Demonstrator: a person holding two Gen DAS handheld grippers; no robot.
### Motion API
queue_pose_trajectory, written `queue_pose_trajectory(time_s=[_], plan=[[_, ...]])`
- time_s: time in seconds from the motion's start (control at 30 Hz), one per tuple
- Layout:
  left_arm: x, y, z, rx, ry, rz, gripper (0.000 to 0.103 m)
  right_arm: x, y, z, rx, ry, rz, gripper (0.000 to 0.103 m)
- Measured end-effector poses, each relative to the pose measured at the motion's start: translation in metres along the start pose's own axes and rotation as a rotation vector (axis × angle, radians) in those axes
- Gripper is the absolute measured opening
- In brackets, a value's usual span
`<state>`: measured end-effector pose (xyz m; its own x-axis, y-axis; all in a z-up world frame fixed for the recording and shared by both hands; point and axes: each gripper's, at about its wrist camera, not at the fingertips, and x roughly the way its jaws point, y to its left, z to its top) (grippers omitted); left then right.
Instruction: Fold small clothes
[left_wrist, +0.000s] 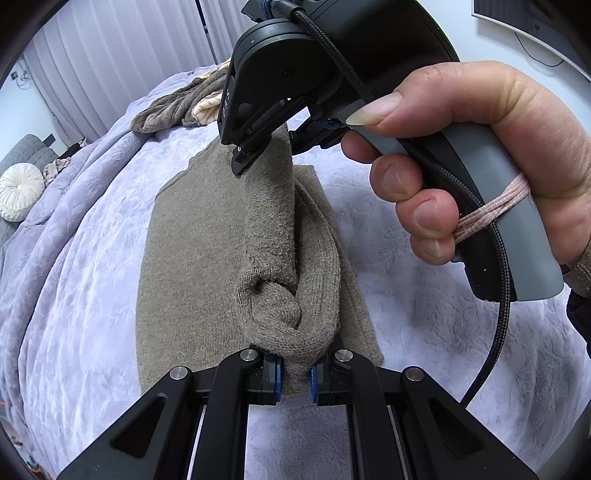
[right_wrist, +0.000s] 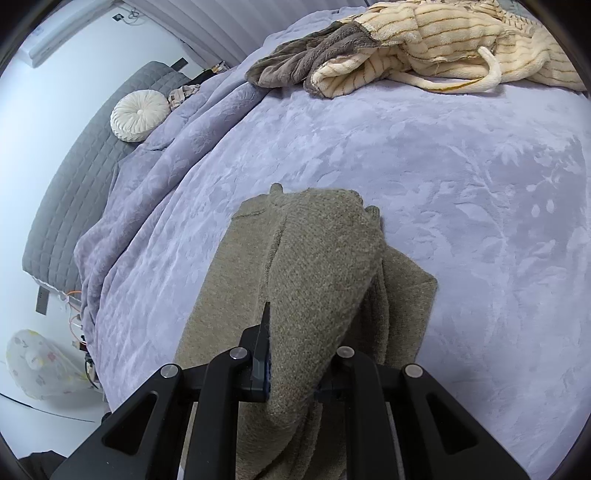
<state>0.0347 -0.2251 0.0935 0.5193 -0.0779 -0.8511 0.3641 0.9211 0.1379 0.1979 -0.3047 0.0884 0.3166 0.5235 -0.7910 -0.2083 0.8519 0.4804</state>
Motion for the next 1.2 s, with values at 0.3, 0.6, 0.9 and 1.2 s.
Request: queue_pose_trajectory(time_s=[0.3,0.6,0.9,1.2], plan=[[0.026,0.011,0.004,-0.027,0.047,-0.076,0.011,0.009,-0.023,-0.006,0.021,0.025,-0.032,0.016],[0.043,0.014,0.006,-0.024,0.055,-0.094,0.011,0.020,-0.033,-0.013,0.013,0.036,-0.068,0.016],[0.041,0.011,0.009,-0.055,0.059,-0.114,0.011,0.021,-0.025,-0.011,-0.026,0.025,-0.107,0.016],[0.049,0.005,0.018,-0.065,0.064,-0.128,0.011,0.022,-0.014,0.001,-0.138,0.041,-0.164,0.016]])
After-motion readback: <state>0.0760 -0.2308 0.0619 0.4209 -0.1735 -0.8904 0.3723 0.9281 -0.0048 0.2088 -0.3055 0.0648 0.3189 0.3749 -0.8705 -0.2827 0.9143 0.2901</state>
